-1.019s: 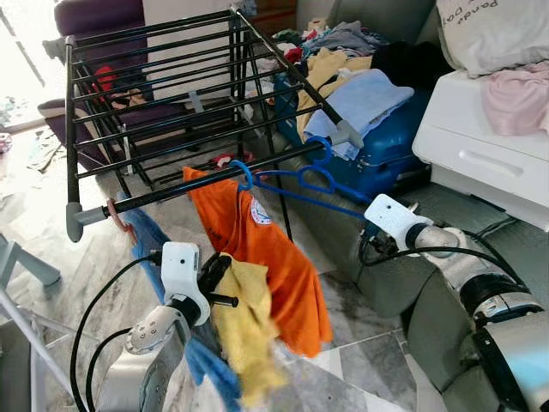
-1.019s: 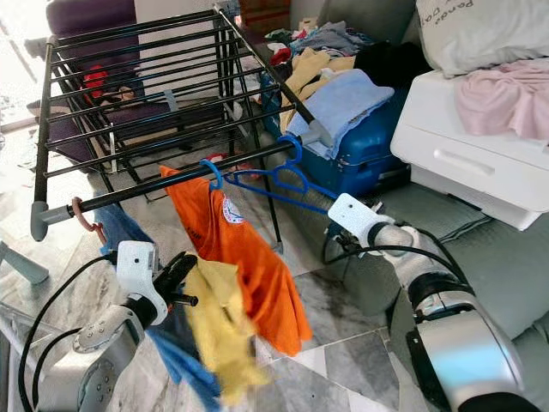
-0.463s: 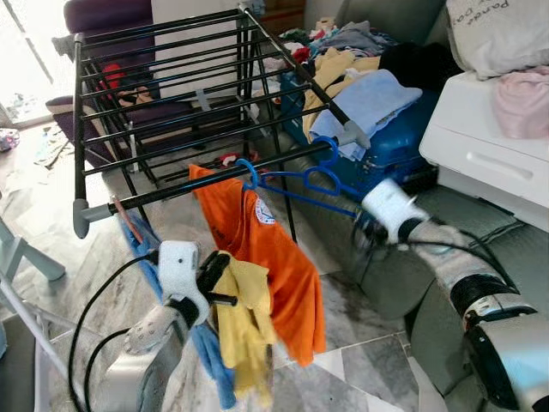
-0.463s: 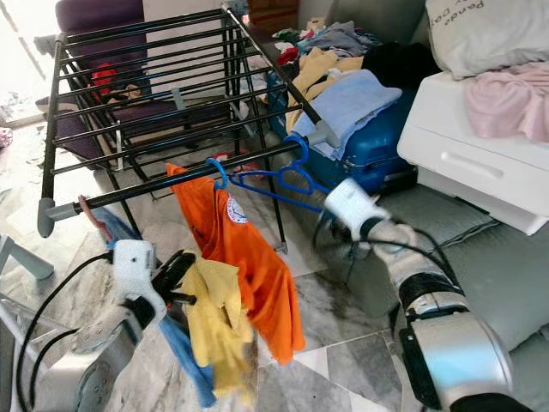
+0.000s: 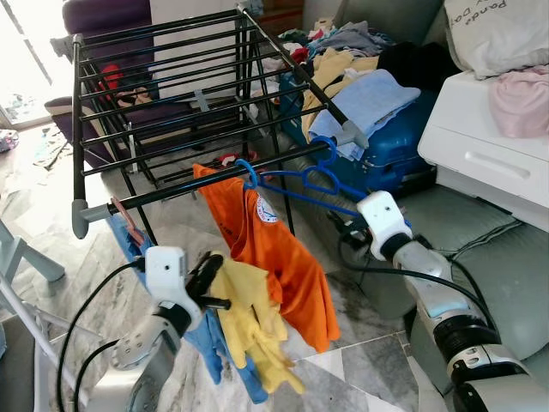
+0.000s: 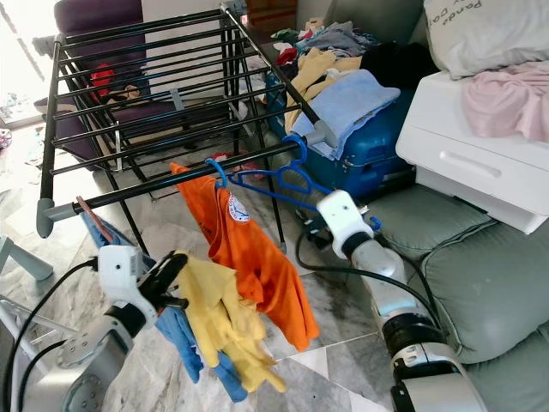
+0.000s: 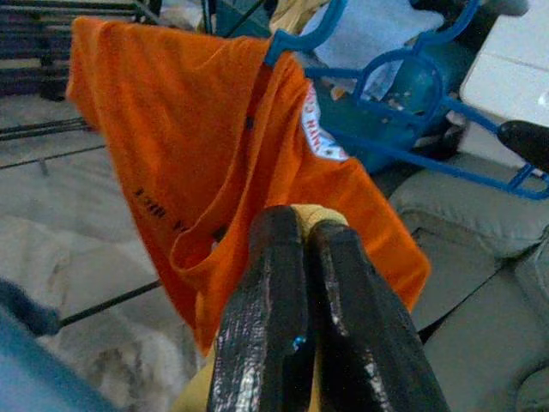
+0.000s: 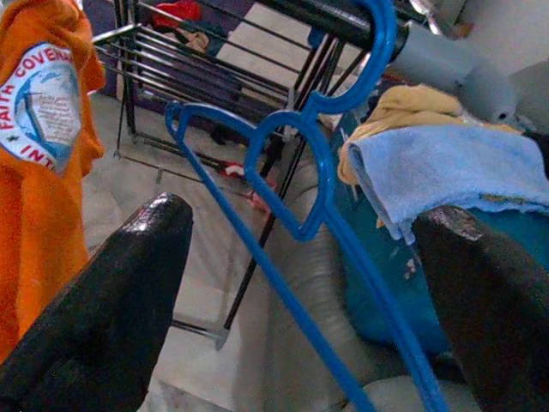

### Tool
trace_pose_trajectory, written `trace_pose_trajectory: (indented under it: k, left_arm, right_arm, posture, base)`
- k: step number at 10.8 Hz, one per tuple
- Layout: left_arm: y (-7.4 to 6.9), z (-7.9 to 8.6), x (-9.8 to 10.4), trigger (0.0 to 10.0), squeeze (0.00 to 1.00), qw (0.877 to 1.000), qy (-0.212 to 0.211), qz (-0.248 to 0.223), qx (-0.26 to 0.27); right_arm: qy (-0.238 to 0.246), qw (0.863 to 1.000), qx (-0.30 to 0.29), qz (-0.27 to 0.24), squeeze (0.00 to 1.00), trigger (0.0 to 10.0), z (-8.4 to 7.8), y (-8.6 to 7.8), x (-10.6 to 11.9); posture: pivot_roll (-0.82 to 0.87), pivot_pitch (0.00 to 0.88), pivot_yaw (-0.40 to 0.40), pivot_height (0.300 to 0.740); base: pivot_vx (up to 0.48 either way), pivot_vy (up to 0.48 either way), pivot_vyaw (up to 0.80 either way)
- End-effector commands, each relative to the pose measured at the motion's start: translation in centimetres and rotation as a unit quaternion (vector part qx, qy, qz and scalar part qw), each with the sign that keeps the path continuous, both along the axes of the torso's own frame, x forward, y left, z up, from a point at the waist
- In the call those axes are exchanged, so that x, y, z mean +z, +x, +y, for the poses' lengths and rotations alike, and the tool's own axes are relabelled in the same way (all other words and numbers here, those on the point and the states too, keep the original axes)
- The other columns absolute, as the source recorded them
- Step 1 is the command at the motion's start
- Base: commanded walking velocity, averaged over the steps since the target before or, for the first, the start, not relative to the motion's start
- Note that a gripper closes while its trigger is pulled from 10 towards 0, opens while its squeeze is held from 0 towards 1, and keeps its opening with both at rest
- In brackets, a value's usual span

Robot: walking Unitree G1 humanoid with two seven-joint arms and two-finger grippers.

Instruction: Hang hanger

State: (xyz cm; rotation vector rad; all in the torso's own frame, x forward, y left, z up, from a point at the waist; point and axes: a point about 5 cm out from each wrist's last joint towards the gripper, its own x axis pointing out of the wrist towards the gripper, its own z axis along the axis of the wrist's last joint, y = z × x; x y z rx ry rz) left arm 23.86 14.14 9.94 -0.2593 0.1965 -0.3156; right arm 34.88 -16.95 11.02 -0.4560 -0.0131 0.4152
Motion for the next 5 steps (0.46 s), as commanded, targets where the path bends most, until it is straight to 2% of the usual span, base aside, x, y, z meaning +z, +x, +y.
trace_pose_trajectory:
  k: [1, 3, 5]
  left_arm:
    - [0.4, 0.23, 0.91, 10.0, 0.0, 1.0, -0.002, -0.026, 0.004]
    - [0.27, 0.27, 0.7, 10.0, 0.0, 1.0, -0.004, -0.024, 0.007]
    - [0.24, 0.02, 0.6, 10.0, 0.0, 1.0, -0.006, -0.022, 0.004]
  right_arm:
    - [-0.006, 1.0, 0.0, -0.003, 1.0, 10.0, -0.15, 0.11, 0.57]
    - [-0.017, 1.0, -0.016, 0.004, 1.0, 10.0, -0.97, -0.09, 0.6]
    - [-0.027, 0.999, -0.012, 0.023, 1.0, 10.0, -0.83, -0.47, -0.19]
  posture:
    - [-0.06, 0.0, 0.06, 0.74]
    - [-0.06, 0.0, 0.057, 0.74]
    - [-0.06, 0.0, 0.059, 0.74]
  base:
    - [0.274, 0.0, 0.0]
    - [0.306, 0.0, 0.0]
    - [0.351, 0.0, 0.0]
